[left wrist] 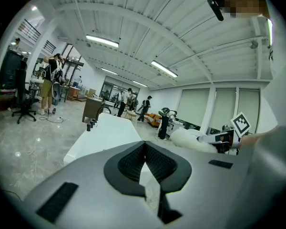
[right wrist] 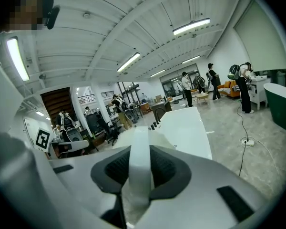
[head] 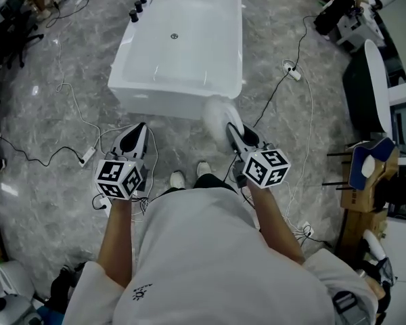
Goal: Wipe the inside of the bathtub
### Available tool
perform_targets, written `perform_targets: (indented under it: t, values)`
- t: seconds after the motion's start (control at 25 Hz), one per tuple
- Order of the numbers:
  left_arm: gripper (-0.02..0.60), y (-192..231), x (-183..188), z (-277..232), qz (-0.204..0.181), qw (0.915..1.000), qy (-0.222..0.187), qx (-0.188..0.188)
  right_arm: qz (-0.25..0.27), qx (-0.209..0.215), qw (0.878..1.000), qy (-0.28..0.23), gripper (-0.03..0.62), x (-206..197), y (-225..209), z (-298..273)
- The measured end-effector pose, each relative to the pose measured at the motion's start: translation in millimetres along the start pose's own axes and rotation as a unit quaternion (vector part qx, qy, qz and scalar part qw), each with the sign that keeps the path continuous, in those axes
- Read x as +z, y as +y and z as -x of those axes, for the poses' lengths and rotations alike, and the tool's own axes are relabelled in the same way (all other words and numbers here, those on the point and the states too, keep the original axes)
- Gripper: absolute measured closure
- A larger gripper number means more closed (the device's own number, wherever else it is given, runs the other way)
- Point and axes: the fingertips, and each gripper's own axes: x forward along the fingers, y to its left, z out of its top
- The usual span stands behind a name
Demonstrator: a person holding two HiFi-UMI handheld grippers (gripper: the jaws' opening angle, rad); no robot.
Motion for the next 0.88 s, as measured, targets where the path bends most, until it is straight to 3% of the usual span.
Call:
perform_targets:
  t: [0.48,0.88]
  values:
    - [0.569,16,-6,-15,-0.007,0.9997,0.02,0.011,-0.012,-0.004,1.0,0.021,0.496,-1,-20,-22]
    - [0.569,36,21,-86,-0.031,0.999,0.031,0.008,-0.031,-0.04,0.998,0.04,0.496,12,-101,-67]
